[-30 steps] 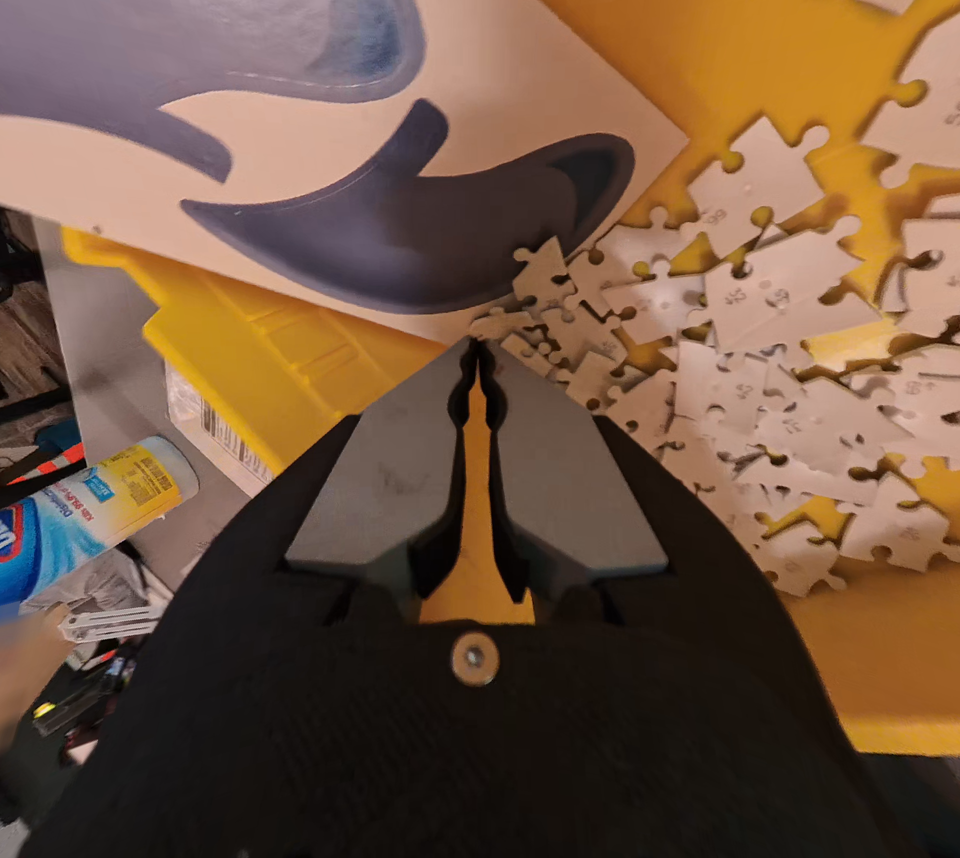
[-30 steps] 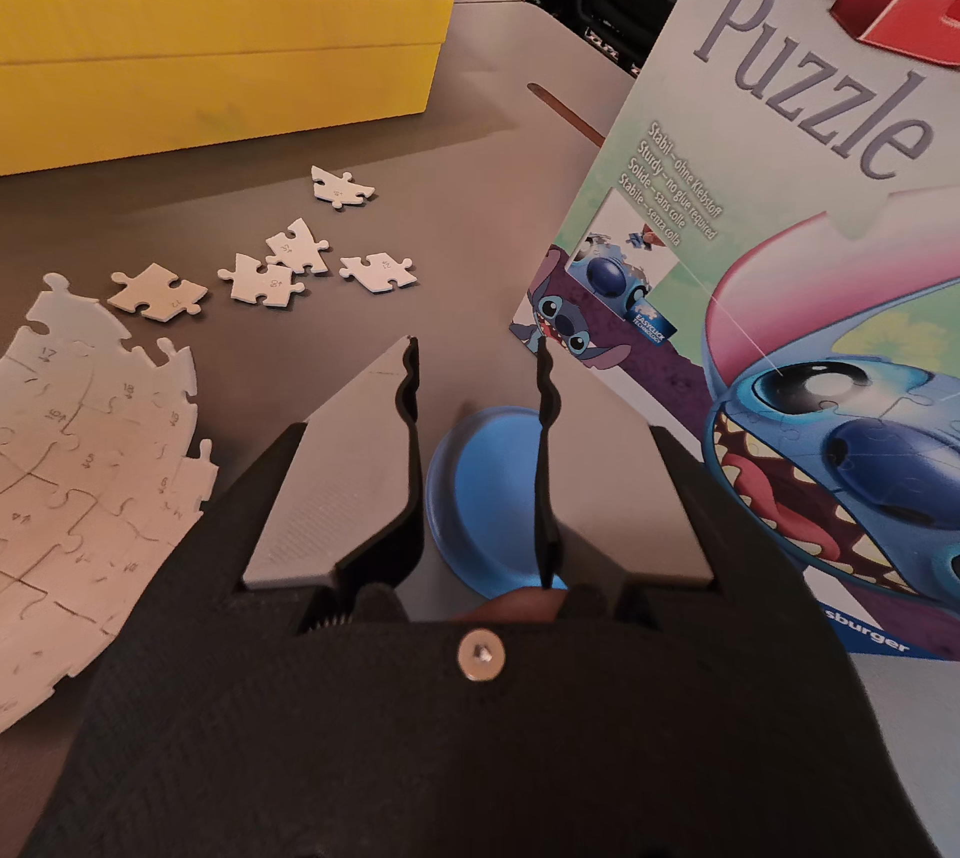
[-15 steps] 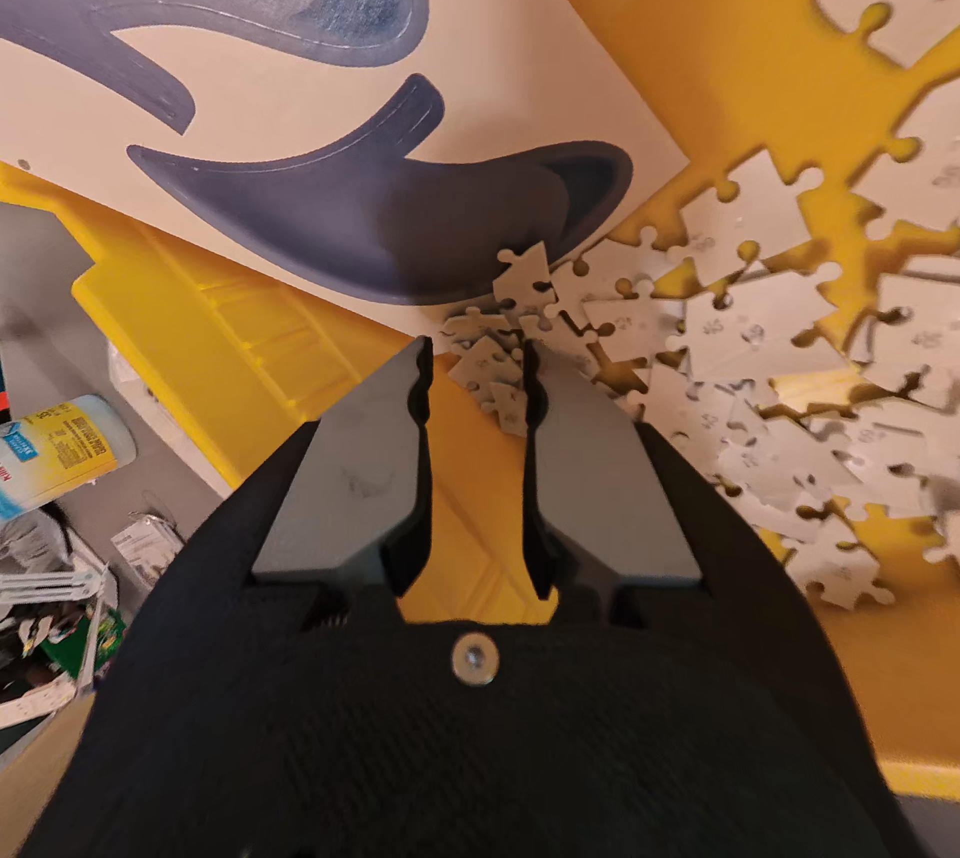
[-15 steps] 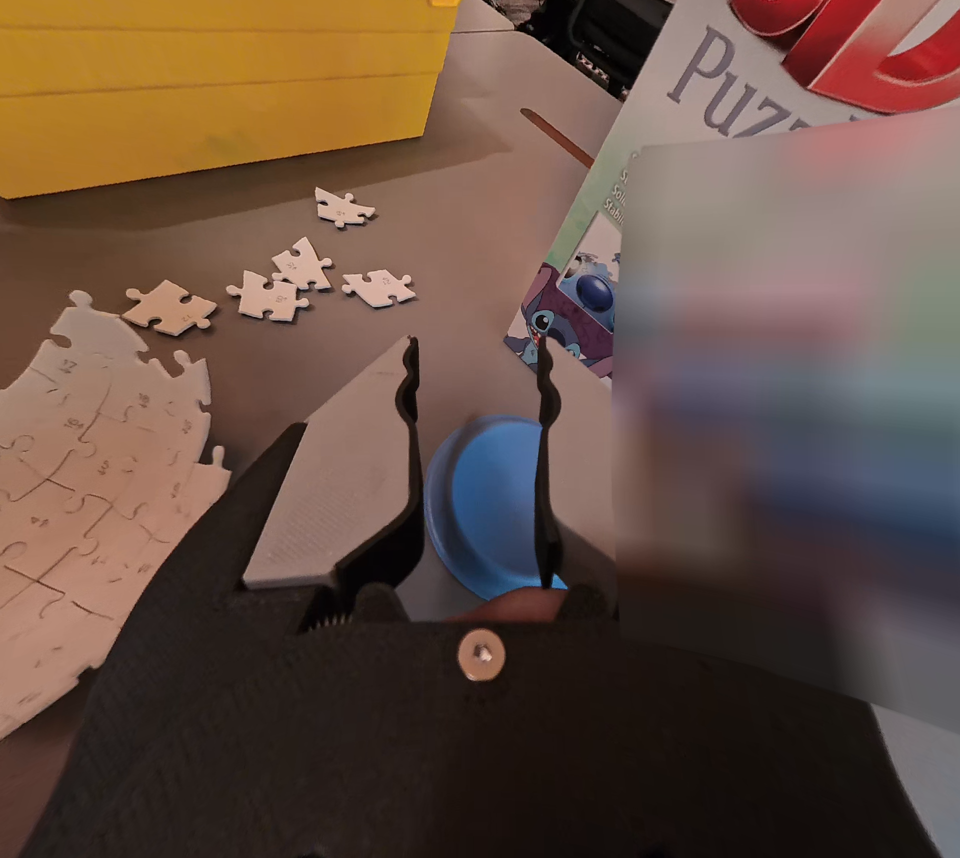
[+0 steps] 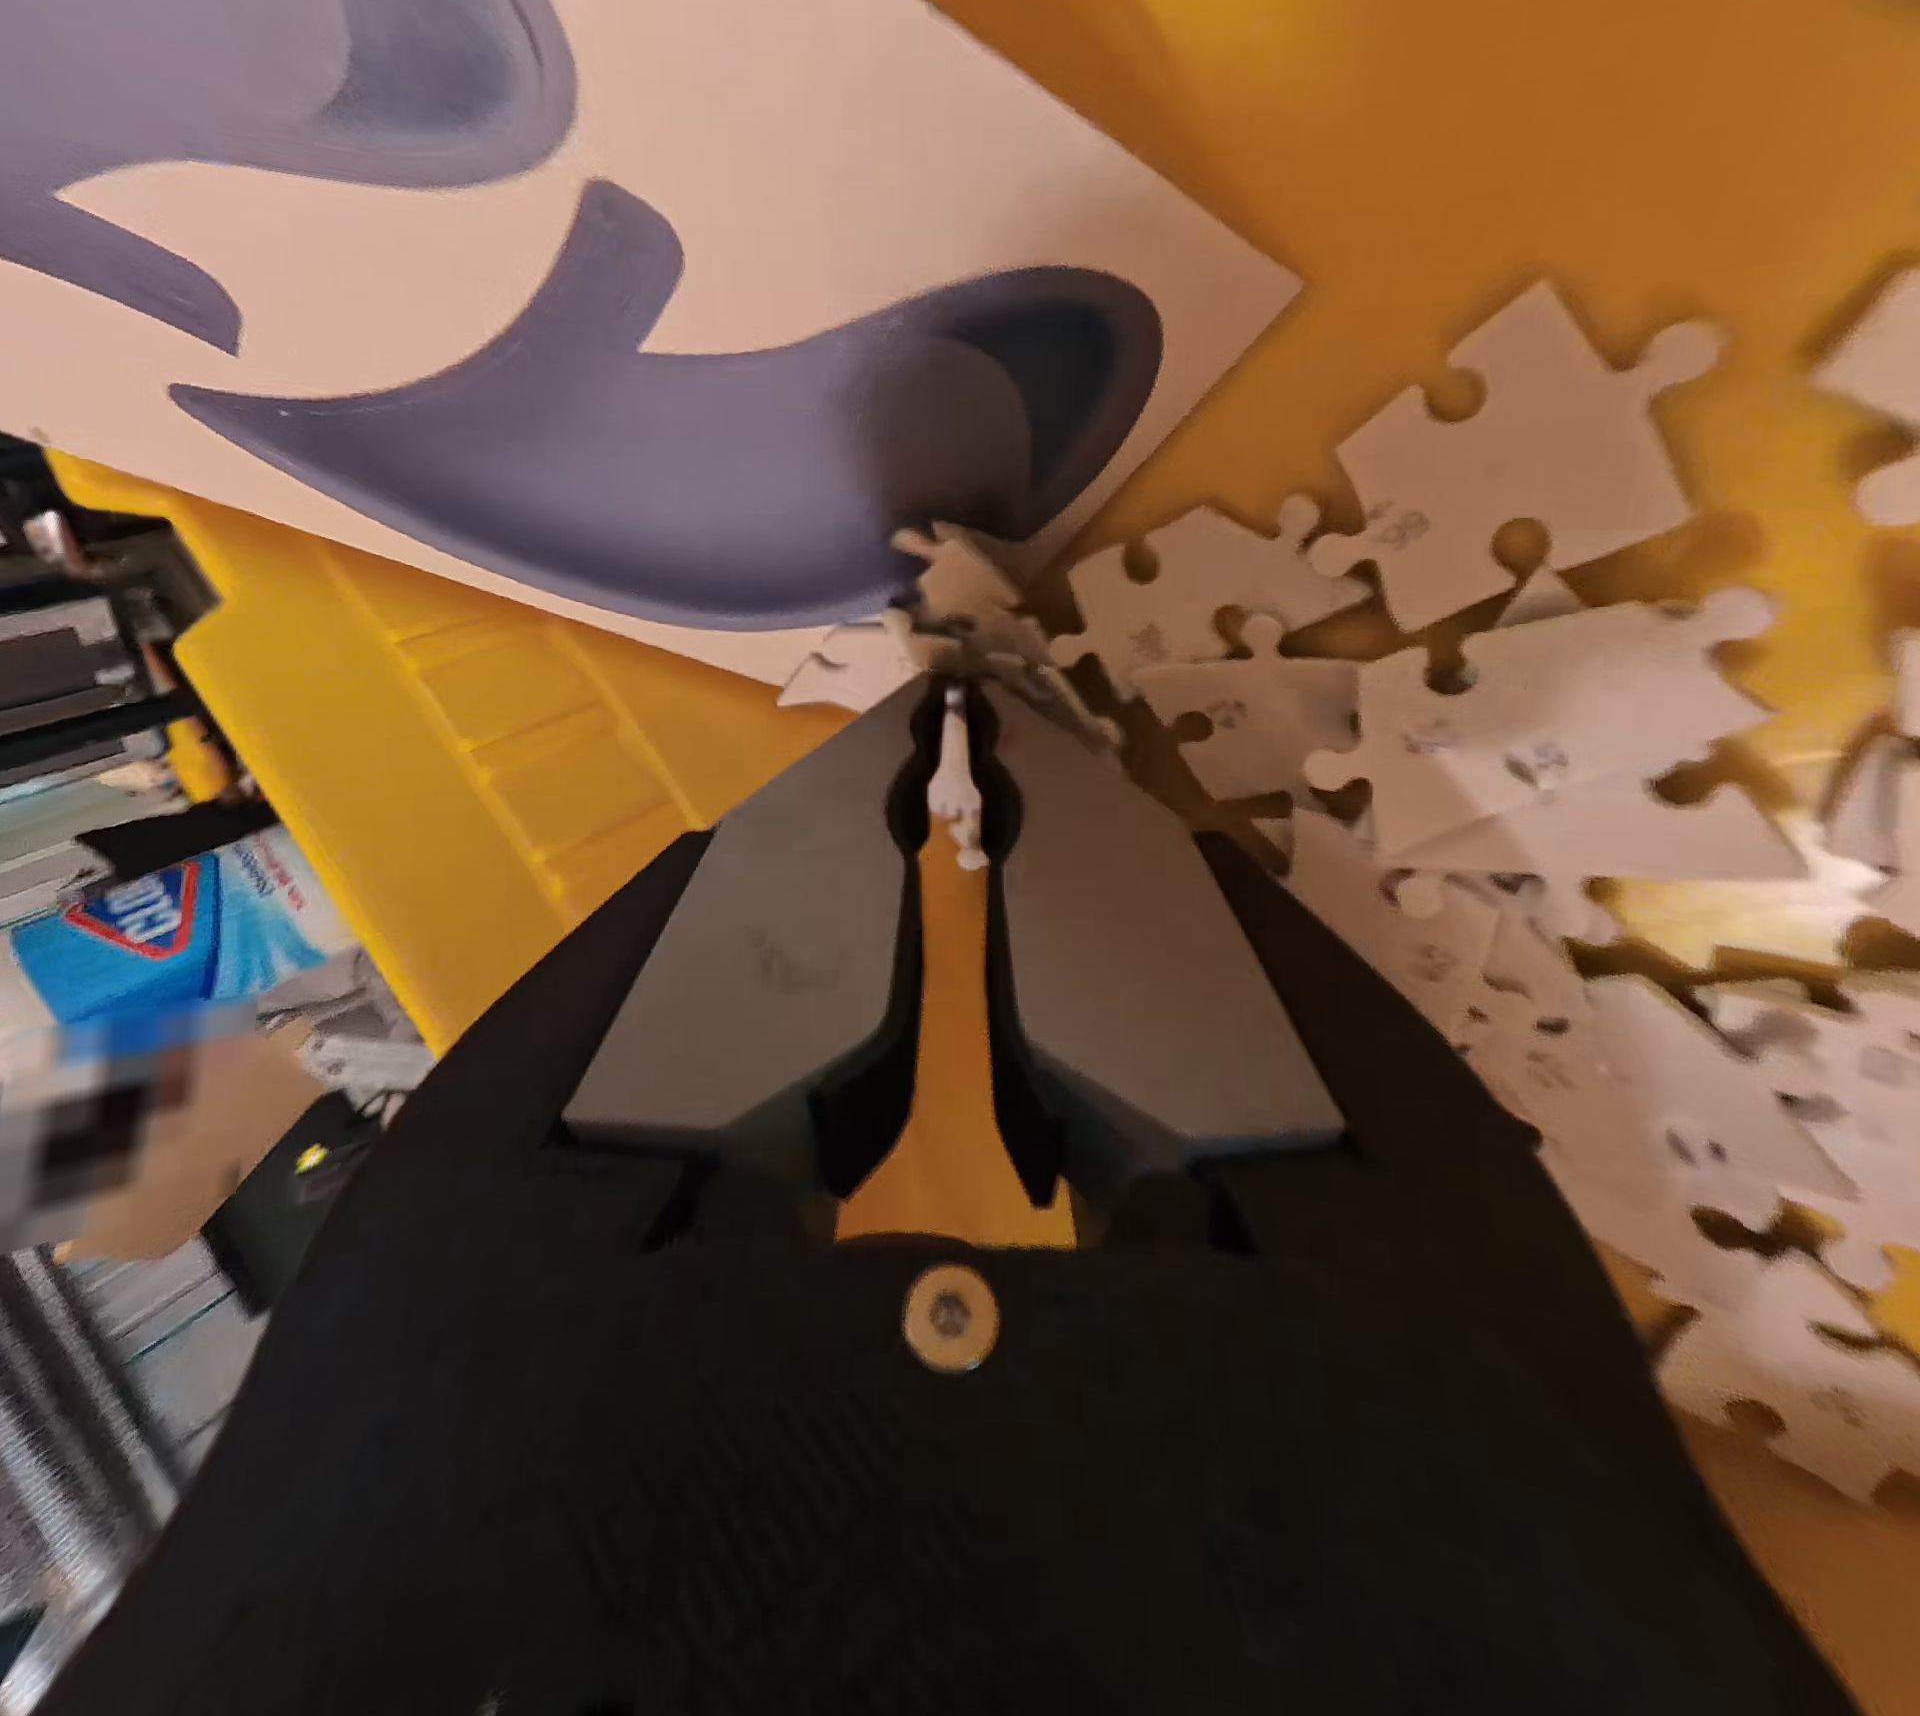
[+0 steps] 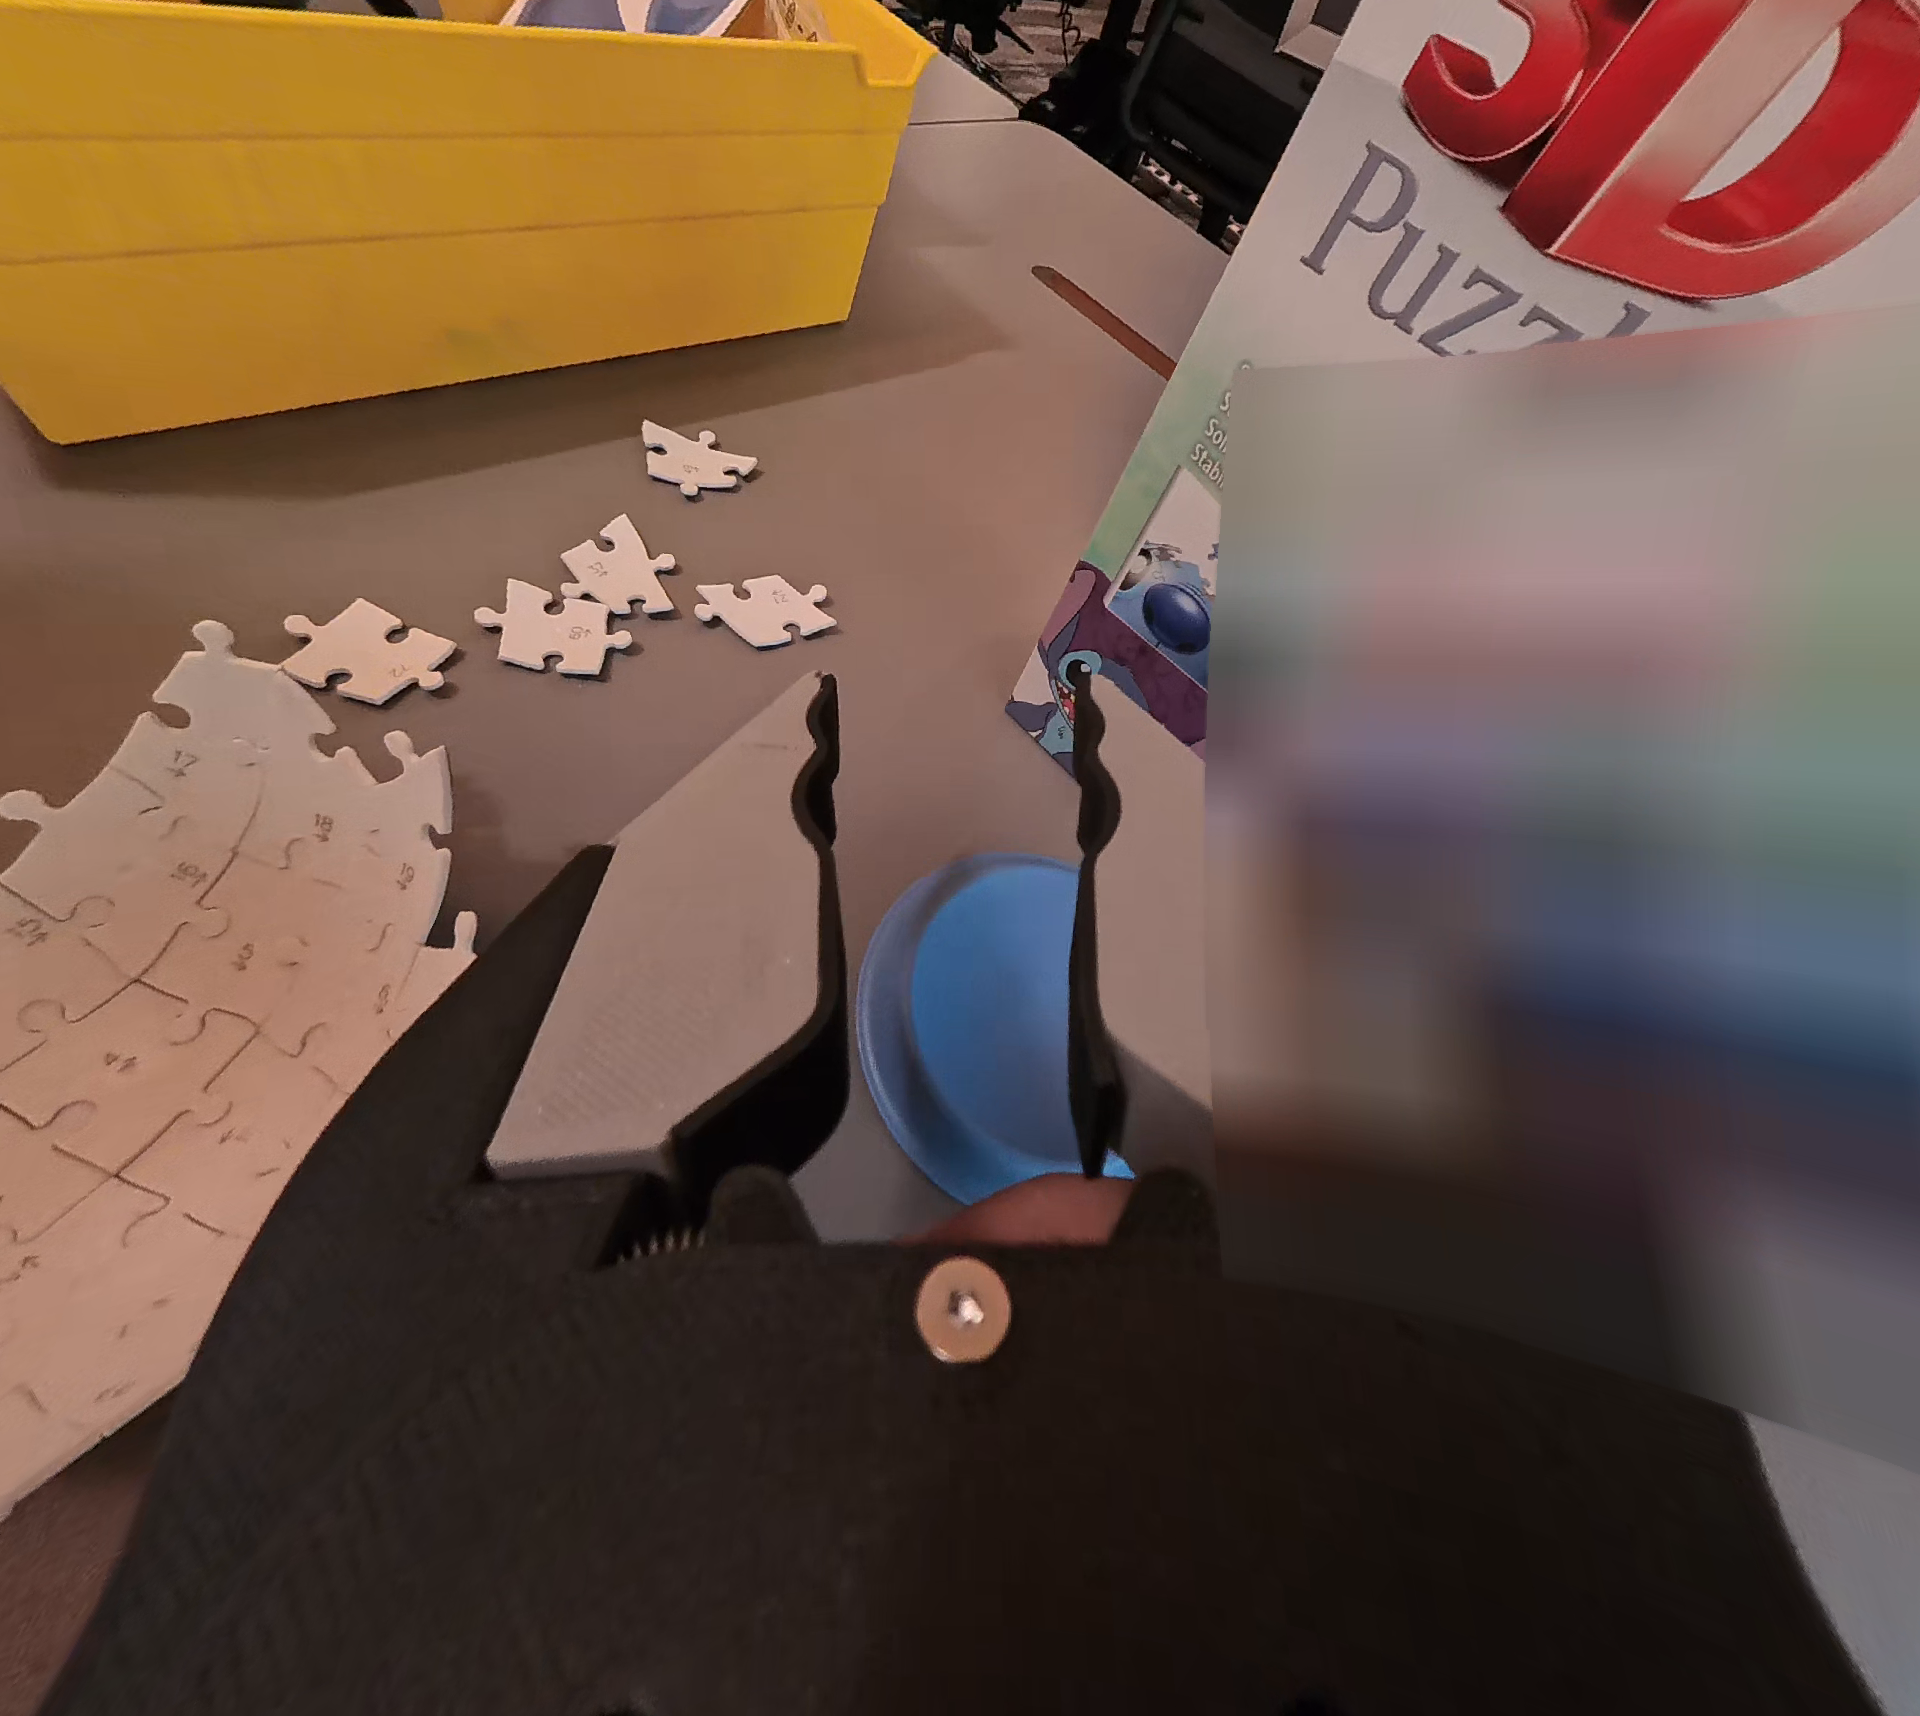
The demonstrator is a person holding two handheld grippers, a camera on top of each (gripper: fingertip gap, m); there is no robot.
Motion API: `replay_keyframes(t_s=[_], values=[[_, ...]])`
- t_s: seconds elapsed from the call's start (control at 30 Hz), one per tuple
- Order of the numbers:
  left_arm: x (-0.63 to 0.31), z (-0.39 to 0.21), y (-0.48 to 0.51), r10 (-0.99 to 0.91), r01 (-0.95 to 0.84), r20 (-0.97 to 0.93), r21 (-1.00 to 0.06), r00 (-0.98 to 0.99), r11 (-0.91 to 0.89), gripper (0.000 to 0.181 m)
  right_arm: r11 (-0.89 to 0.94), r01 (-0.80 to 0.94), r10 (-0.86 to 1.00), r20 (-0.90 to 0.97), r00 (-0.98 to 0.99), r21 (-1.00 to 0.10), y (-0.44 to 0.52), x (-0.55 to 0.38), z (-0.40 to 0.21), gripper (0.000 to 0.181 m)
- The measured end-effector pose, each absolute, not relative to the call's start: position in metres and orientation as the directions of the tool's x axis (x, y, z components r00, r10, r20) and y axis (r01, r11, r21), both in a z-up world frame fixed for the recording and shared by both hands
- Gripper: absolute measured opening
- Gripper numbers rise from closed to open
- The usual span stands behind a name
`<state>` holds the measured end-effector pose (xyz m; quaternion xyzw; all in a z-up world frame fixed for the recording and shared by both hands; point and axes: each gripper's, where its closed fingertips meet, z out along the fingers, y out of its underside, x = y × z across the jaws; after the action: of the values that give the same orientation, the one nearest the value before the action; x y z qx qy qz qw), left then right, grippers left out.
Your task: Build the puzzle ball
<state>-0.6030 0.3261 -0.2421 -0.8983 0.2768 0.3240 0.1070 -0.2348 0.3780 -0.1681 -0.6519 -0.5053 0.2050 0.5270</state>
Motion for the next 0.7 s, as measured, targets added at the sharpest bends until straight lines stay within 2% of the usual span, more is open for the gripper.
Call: replay_keyframes(t_s=[0.13,0.5,0.6,0.7], values=[[-0.602,-0.245,0.325,-0.437,-0.555,-0.584,-0.027,0.684,-0.831,0.0,0.063,0.444,0.873,0.266,0.41,-0.894,0.379,-0.234,-0.169,0.042],[-0.591,-0.198,0.328,-0.355,-0.457,-0.332,-0.312,0.874,-0.833,0.0,0.052,0.464,0.875,0.264,0.405,-0.884,0.382,-0.234,-0.176,0.042],[-0.594,-0.196,0.332,-0.331,-0.442,-0.34,-0.336,0.88,-0.832,0.0,0.05,0.474,0.877,0.266,0.4,-0.879,0.381,-0.235,-0.179,0.042],[-0.601,-0.206,0.334,-0.285,-0.411,-0.38,-0.311,0.88,-0.857,0.0,0.052,0.478,0.876,0.269,0.4,-0.877,0.381,-0.235,-0.18,0.042]])
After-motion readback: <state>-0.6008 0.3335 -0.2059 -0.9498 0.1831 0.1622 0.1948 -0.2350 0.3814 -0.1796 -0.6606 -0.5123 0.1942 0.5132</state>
